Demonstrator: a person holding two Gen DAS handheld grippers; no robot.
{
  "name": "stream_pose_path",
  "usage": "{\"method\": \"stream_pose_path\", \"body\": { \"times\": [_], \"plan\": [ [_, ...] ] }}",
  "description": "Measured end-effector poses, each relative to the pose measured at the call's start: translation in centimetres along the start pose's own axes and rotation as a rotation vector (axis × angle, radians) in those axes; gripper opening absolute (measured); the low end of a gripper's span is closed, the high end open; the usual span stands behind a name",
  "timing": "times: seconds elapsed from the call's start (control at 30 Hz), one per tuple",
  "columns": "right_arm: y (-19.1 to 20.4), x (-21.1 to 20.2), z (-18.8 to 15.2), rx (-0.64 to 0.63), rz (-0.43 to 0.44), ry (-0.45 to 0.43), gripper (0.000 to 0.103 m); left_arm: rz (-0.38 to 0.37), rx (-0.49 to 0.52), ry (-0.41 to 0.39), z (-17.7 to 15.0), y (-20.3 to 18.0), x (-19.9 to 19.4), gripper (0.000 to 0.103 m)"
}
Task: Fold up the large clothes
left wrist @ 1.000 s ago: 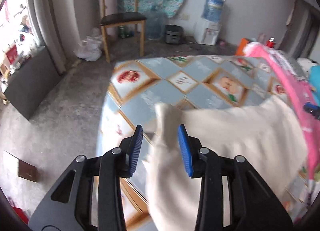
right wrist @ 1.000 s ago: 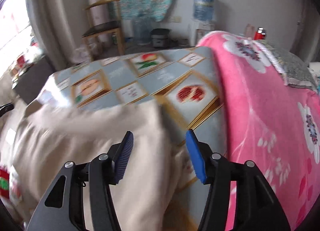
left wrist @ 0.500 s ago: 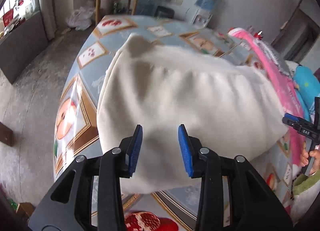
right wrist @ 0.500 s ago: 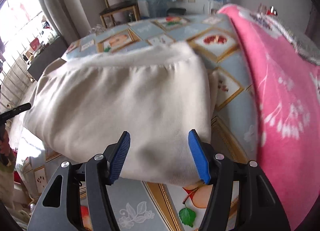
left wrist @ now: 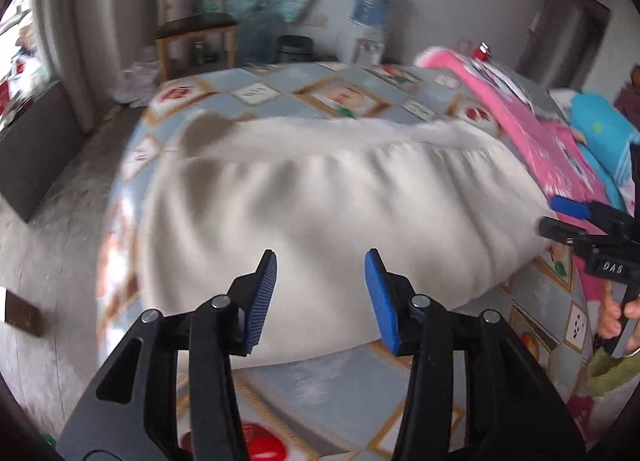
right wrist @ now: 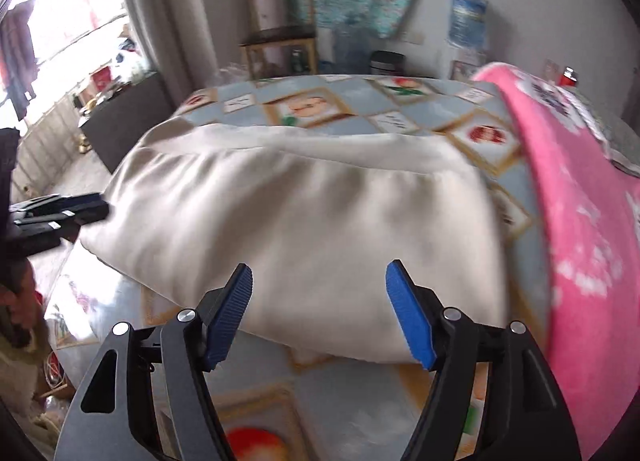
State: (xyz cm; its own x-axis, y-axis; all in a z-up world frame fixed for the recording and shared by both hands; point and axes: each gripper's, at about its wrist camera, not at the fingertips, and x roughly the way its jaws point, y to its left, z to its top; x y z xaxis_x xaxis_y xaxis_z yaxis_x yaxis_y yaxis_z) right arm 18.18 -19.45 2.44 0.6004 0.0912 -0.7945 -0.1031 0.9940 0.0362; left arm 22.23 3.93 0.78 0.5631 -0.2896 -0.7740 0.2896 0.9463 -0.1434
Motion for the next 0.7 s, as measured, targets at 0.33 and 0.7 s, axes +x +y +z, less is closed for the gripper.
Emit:
{"method": "stream_pose_path", "body": {
  "times": [0.33, 0.7],
  "plan": [
    [3.8, 2.9, 0.1, -0.057, 0.025, 0.019, 0.068, 0.065, 0.130, -0.006, -1.2, -4.4, 2.3, 0.045],
    [3.9, 2.9, 0.6, -0.128, 0.057, 0.009, 0.068, 0.001, 0.139, 0.011, -0.7, -4.1, 3.6, 0.047]
  ]
}}
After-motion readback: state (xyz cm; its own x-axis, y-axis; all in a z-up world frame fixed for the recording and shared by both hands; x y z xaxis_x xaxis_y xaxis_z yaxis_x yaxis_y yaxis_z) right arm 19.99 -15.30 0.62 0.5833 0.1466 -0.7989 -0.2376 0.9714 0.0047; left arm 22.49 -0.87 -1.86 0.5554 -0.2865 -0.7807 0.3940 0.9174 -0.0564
